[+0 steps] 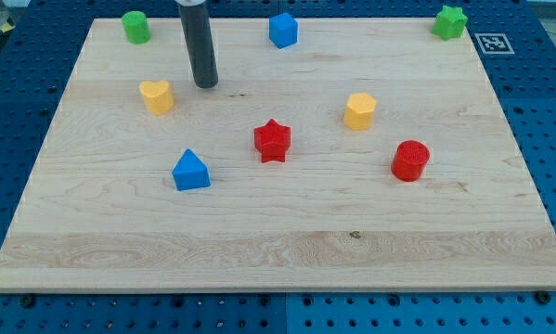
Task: Put the yellow heart at the center left of the board
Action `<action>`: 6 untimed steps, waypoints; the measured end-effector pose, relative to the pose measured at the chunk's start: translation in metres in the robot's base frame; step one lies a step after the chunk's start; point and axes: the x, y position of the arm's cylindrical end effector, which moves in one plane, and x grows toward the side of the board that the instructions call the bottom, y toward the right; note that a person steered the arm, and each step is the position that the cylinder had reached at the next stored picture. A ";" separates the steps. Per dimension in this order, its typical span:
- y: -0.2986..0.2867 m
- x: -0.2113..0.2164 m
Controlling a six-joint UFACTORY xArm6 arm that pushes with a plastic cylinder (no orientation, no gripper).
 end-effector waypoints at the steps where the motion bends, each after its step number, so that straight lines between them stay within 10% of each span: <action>1: -0.007 0.002; 6: -0.047 0.023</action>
